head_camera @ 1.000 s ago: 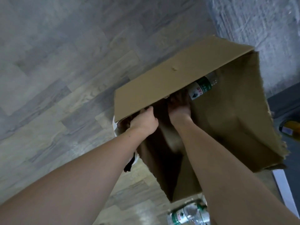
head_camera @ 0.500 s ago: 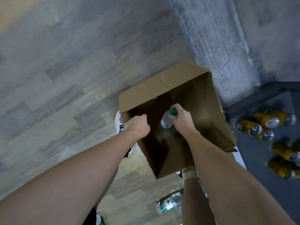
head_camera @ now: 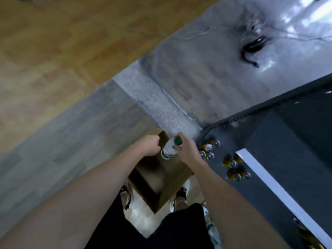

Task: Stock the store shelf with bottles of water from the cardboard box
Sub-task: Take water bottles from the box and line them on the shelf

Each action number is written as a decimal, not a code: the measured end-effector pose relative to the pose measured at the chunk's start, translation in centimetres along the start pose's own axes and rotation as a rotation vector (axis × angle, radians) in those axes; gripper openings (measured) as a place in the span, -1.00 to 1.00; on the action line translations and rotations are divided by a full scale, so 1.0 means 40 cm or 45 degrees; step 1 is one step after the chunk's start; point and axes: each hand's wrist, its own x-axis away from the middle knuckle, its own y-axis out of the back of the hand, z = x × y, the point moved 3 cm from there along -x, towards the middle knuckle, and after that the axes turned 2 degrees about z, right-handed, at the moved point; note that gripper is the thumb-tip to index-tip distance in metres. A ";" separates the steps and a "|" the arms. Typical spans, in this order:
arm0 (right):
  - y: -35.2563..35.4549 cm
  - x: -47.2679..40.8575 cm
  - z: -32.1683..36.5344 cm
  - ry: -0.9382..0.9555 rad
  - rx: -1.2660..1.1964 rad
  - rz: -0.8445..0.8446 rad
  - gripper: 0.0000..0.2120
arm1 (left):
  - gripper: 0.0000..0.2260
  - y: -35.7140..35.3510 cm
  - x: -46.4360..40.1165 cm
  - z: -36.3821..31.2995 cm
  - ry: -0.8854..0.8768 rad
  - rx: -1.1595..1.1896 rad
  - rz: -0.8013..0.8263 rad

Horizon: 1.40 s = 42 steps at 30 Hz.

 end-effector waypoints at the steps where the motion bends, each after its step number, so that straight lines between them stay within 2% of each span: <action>1: 0.061 0.033 0.031 0.022 0.016 -0.053 -0.77 | -0.91 0.037 0.027 -0.046 -0.047 -0.020 -0.022; 4: 0.234 0.140 0.121 0.090 0.085 -0.210 -0.77 | -0.91 0.139 0.111 -0.185 -0.184 -0.089 -0.072; 9: 0.503 0.296 0.204 0.025 -0.001 -0.494 -0.70 | -0.86 0.286 0.242 -0.407 -0.406 -0.278 -0.136; 14: 0.698 0.440 0.224 0.045 -0.106 -0.704 -0.71 | -0.59 0.349 0.380 -0.595 -0.594 -0.309 -0.131; 16: 0.780 0.491 0.230 0.076 -0.133 -0.780 -0.72 | -0.56 0.366 0.410 -0.676 -0.675 -0.325 -0.146; 22: 0.996 0.637 0.211 0.205 -0.235 -0.927 -0.72 | -0.60 0.402 0.498 -0.932 -0.966 -0.059 -0.317; 25: 1.087 0.707 0.167 0.210 -0.307 -1.016 -0.70 | -0.60 0.387 0.540 -1.035 -1.081 0.155 -0.288; 28: 1.173 0.769 0.123 0.256 -0.458 -1.039 -0.70 | -0.51 0.365 0.587 -1.138 -1.148 0.260 -0.255; 30: 1.210 0.804 0.104 0.328 -0.536 -1.013 -0.71 | -0.48 0.356 0.604 -1.198 -1.152 0.267 -0.340; 33: 1.252 0.844 0.075 0.496 -0.686 -0.966 -0.70 | -0.58 0.348 0.645 -1.269 -1.174 0.241 -0.495; 36: 1.295 0.871 0.026 0.605 -0.784 -0.881 -0.71 | -0.55 0.350 0.690 -1.336 -1.173 0.142 -0.646; 39: 1.327 0.884 -0.042 0.660 -0.988 -0.771 -0.74 | -0.49 0.351 0.714 -1.387 -1.147 0.065 -0.701; 42: 1.347 0.896 -0.105 0.677 -1.042 -0.691 -0.81 | -0.54 0.348 0.746 -1.432 -1.151 0.078 -0.737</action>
